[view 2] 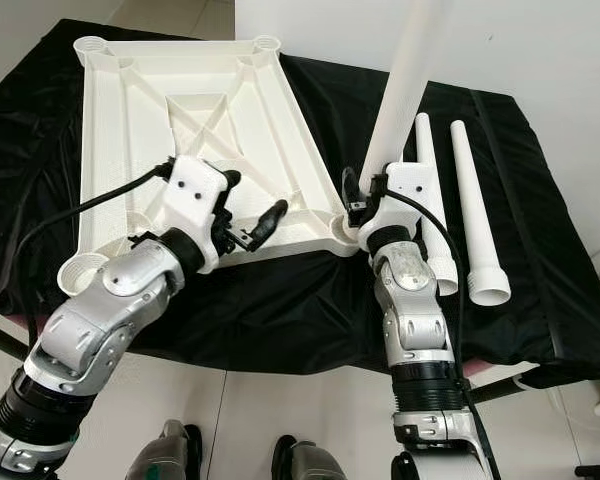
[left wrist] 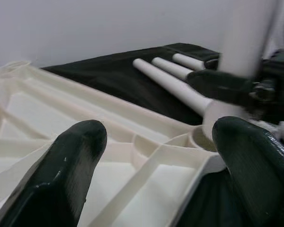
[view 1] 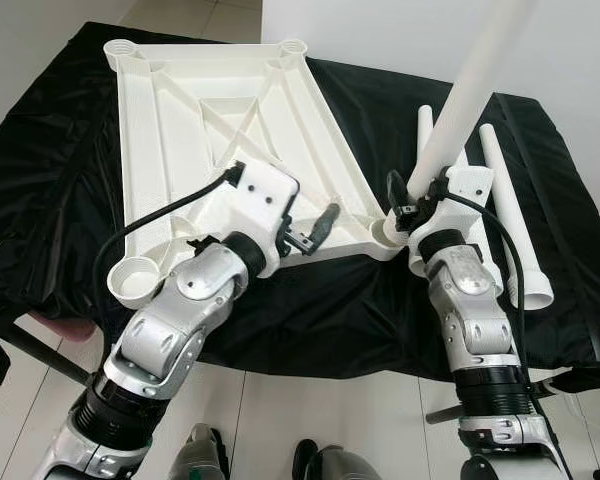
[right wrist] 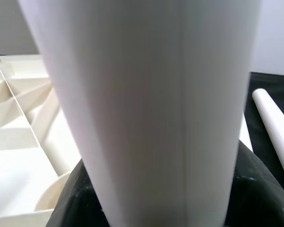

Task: Building children table

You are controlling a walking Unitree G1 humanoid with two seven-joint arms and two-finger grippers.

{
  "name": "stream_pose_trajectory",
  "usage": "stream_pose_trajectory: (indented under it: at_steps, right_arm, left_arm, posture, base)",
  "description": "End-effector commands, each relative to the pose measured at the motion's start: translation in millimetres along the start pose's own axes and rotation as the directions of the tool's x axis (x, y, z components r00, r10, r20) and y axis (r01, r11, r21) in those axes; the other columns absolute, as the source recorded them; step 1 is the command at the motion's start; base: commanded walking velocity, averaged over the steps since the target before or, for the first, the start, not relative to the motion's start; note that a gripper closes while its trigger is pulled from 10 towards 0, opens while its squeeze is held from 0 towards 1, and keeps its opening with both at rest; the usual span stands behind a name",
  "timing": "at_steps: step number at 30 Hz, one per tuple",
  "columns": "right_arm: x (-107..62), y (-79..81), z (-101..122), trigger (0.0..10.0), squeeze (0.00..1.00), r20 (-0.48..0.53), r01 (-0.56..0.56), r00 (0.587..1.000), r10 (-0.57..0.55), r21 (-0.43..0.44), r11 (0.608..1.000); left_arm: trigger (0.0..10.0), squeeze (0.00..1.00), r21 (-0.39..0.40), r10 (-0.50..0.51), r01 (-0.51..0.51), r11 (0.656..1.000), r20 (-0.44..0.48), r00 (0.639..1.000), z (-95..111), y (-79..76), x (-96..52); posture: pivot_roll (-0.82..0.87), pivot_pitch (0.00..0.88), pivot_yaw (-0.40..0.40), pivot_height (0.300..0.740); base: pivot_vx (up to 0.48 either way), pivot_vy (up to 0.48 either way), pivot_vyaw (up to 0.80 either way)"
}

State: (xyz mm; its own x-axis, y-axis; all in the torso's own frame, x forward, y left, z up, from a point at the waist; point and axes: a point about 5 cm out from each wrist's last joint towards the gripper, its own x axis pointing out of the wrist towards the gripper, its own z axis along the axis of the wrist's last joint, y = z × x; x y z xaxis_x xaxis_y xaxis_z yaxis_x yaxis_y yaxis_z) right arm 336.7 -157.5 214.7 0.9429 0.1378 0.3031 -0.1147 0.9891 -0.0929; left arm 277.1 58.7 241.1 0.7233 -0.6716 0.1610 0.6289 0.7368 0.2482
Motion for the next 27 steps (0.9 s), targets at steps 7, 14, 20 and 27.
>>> stream_pose_trajectory:
  at_steps: [7,14,20,27]
  right_arm:
    - [4.0,-0.2,-2.8,10.0,0.00,0.017,-0.051,0.999,0.051,0.003,0.999]
    - [9.6,3.0,-0.5,10.0,0.00,0.034,-0.075,0.997,0.075,0.012,0.997]
    - [11.6,8.1,-3.6,10.0,0.00,0.029,-0.117,0.993,0.116,0.011,0.993]
    - [5.9,9.9,-9.2,10.0,0.00,0.013,-0.144,0.990,0.144,0.011,0.990]
  left_arm:
    - [10.0,0.00,0.023,-0.364,0.364,0.931,-0.006,0.932,-2.0,-29.6,-4.5]
    - [10.0,0.00,0.023,-0.388,0.389,0.921,-0.033,0.921,-6.0,-33.4,-6.8]
    - [10.0,0.00,0.002,-0.395,0.396,0.918,-0.072,0.916,-10.8,-34.1,-8.3]
    - [10.0,0.00,-0.012,-0.392,0.392,0.920,-0.084,0.916,-11.1,-32.6,-9.2]
  posture:
    - [0.11,0.176,-0.070,0.740]
    - [0.12,0.180,-0.071,0.740]
    - [0.12,0.181,-0.075,0.740]
    - [0.12,0.179,-0.080,0.740]
  base:
    - [0.000,0.000,0.00]
    - [0.000,0.000,0.00]
    - [0.000,0.000,0.00]
    - [0.000,0.000,0.00]
